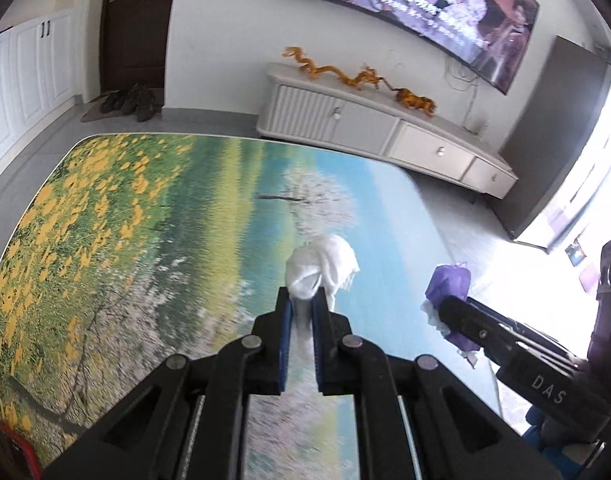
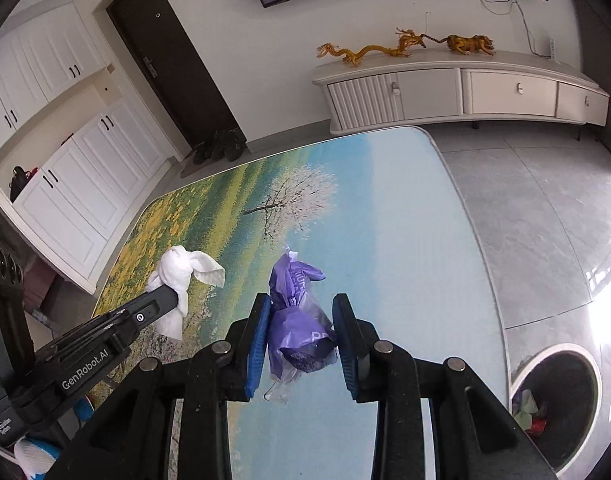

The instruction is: Collect trash

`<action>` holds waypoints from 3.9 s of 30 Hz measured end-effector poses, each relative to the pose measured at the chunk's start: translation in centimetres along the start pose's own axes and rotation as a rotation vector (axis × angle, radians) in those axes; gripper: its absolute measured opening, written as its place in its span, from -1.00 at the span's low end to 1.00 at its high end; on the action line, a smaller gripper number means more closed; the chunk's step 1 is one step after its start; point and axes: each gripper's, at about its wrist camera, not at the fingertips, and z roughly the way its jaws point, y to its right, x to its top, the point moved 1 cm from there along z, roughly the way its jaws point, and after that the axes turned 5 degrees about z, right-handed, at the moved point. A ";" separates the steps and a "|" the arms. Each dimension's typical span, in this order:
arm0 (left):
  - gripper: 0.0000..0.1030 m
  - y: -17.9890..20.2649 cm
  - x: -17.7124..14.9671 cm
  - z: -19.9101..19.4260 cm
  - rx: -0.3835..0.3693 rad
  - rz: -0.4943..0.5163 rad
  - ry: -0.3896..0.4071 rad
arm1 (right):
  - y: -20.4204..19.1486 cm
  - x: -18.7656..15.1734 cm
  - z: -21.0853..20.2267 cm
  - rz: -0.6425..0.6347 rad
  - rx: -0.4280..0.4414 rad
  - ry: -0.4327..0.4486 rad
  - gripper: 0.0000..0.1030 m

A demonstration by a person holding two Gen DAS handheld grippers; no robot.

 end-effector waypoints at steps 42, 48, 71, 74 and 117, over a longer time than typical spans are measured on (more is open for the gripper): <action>-0.56 35.8 -8.5 9.6 -0.389 0.569 -0.304 | 32.7 -12.3 -11.2 0.571 -0.444 0.089 -0.28; -0.19 37.0 -8.6 10.9 -0.420 0.556 -0.336 | 33.8 -13.1 -11.1 0.593 -0.458 0.071 -0.03; -0.01 13.4 -4.7 -6.1 0.160 0.374 0.145 | 11.2 -8.6 -12.6 0.204 -0.350 0.242 0.47; 0.37 10.3 -4.6 -8.4 0.211 0.323 0.199 | 8.7 -8.4 -13.1 0.169 -0.361 0.277 0.60; 0.99 6.7 -6.8 -9.6 0.207 0.230 0.251 | 7.6 -10.7 -12.1 0.220 -0.546 0.380 1.00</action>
